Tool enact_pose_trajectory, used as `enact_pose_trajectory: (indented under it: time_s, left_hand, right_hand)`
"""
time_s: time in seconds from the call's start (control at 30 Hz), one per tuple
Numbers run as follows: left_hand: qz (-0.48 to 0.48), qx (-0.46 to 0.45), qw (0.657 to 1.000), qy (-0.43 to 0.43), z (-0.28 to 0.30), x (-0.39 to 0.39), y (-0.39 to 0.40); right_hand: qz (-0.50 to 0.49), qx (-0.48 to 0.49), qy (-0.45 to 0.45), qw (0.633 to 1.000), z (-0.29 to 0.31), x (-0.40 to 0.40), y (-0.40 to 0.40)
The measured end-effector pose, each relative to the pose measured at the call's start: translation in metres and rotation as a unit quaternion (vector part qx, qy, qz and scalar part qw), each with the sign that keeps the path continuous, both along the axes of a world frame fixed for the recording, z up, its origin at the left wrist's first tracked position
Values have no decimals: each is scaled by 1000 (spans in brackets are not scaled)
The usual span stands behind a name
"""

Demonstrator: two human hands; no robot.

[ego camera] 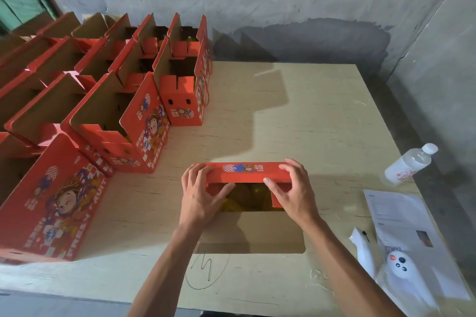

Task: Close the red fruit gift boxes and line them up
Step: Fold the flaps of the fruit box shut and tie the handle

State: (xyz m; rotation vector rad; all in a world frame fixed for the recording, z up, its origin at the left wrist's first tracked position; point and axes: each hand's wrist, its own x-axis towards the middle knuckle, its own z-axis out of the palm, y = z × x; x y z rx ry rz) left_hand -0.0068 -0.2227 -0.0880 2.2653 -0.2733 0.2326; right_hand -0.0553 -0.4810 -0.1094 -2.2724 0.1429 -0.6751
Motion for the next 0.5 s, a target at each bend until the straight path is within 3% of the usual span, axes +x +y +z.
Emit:
enact_pose_trajectory:
  time_s: [0.23,0.37,0.5]
  left_hand:
    - [-21,-14,1000,10,-2,8,15]
    - [-51,26,998,5,-4,17,20]
    - [-89,71,991,69,-6,24,17]
  right_hand:
    - [28,-61,47,997,2,3,-3]
    - [21,-84,62,994,5,5,-2]
    - [25,-167,64,984,15,12,-6]
